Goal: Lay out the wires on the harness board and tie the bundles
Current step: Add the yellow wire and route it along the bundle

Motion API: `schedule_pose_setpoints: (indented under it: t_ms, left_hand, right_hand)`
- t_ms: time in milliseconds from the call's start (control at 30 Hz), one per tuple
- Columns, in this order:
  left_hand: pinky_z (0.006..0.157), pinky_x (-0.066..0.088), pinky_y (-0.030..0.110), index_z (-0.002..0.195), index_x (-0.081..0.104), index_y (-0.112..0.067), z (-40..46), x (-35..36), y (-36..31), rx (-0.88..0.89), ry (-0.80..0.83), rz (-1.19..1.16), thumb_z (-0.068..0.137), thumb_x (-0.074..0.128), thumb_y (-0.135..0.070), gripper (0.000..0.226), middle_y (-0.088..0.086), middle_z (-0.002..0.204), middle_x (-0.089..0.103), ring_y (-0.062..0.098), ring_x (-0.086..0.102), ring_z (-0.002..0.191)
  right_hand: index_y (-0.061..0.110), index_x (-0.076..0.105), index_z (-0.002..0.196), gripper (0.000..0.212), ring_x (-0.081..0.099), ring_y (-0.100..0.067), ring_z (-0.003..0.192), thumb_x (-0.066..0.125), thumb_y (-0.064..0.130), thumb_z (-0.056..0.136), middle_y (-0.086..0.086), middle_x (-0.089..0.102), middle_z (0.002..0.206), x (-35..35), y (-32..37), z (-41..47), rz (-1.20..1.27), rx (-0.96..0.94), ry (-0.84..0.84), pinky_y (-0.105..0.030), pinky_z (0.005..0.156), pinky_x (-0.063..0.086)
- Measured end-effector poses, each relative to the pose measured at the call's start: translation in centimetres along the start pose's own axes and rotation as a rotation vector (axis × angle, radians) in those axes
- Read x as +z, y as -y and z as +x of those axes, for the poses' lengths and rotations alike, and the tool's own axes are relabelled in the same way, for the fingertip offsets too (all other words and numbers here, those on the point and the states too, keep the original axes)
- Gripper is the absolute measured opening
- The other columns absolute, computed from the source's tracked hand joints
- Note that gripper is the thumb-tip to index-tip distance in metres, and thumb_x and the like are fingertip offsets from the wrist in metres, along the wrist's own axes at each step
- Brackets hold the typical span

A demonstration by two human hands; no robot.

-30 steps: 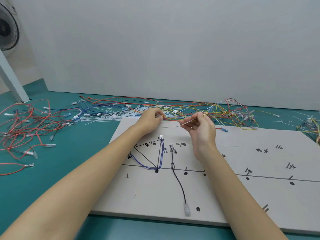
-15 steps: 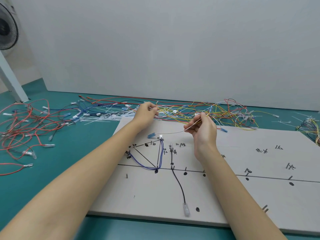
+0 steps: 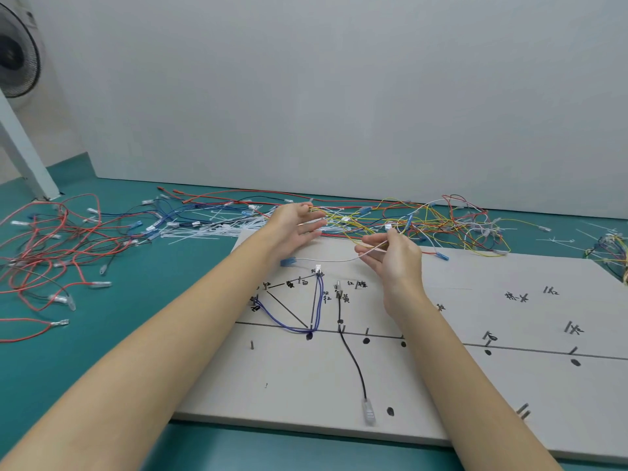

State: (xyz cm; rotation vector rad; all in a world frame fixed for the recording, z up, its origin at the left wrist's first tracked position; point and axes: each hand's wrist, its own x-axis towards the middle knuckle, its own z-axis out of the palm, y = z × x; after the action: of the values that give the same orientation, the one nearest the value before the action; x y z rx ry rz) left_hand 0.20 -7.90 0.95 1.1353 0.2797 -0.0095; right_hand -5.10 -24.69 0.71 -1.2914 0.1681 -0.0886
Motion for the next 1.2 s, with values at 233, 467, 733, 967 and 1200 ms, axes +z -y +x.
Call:
schedule_pose_setpoints:
  t_ms: [233, 467, 733, 967, 1200]
  left_hand:
    - [0.088, 0.051, 0.046, 0.08, 0.043, -0.012, -0.4, -0.2, -0.2, -0.114, 0.042, -0.337, 0.096, 0.029, -0.006, 0.022, 0.023, 0.119, 0.063, 0.042, 0.062, 0.102]
    - [0.065, 0.051, 0.026, 0.095, 0.056, -0.011, 0.2, -0.2, 0.3, 0.033, -0.121, 0.082, 0.1, 0.041, -0.004, 0.018, 0.008, 0.087, 0.065, 0.019, 0.063, 0.075]
    - [0.079, 0.052, 0.029, 0.108, 0.061, -0.02, 0.4, -1.9, 0.5, 0.279, -0.205, 0.603, 0.078, 0.072, 0.001, 0.038, 0.006, 0.114, 0.054, 0.02, 0.057, 0.102]
    - [0.062, 0.045, 0.012, 0.112, 0.066, -0.009, -0.7, -1.5, -2.0, 0.436, -0.17, 0.643, 0.083, 0.058, 0.01, 0.036, 0.01, 0.11, 0.062, 0.014, 0.057, 0.086]
    - [0.07, 0.059, 0.027, 0.093, 0.071, -0.009, -5.9, 1.1, -3.1, 0.152, 0.279, 0.481, 0.095, 0.058, -0.019, 0.016, 0.004, 0.084, 0.073, 0.015, 0.068, 0.067]
  right_hand:
    - [0.004, 0.062, 0.092, 0.025, 0.067, -0.024, 0.077, 0.038, 0.01, 0.098, -0.011, 0.062, 0.094, 0.0, -0.2, 0.0, -0.051, 0.047, 0.011, -0.029, 0.077, 0.055]
    - [0.003, 0.057, 0.083, 0.028, 0.07, -0.028, 0.07, 0.036, 0.011, 0.099, -0.016, 0.067, 0.077, -0.2, 0.7, -0.4, 0.219, 0.035, 0.04, -0.033, 0.074, 0.057]
    - [0.001, 0.057, 0.088, 0.037, 0.071, -0.028, 0.063, 0.032, 0.022, 0.105, -0.014, 0.07, 0.069, -0.8, 1.1, -0.5, 0.482, 0.091, 0.147, -0.031, 0.061, 0.059]
    - [0.0, 0.067, 0.09, 0.035, 0.069, -0.02, 0.059, 0.039, 0.017, 0.102, -0.008, 0.068, 0.066, -0.8, 1.5, -1.0, 0.583, 0.285, 0.458, -0.024, 0.054, 0.056]
    - [0.006, 0.076, 0.075, 0.03, 0.064, -0.016, 0.049, 0.052, 0.023, 0.084, -0.006, 0.065, 0.06, -0.5, 1.9, -2.1, 0.344, 0.331, 0.792, -0.021, 0.049, 0.053]
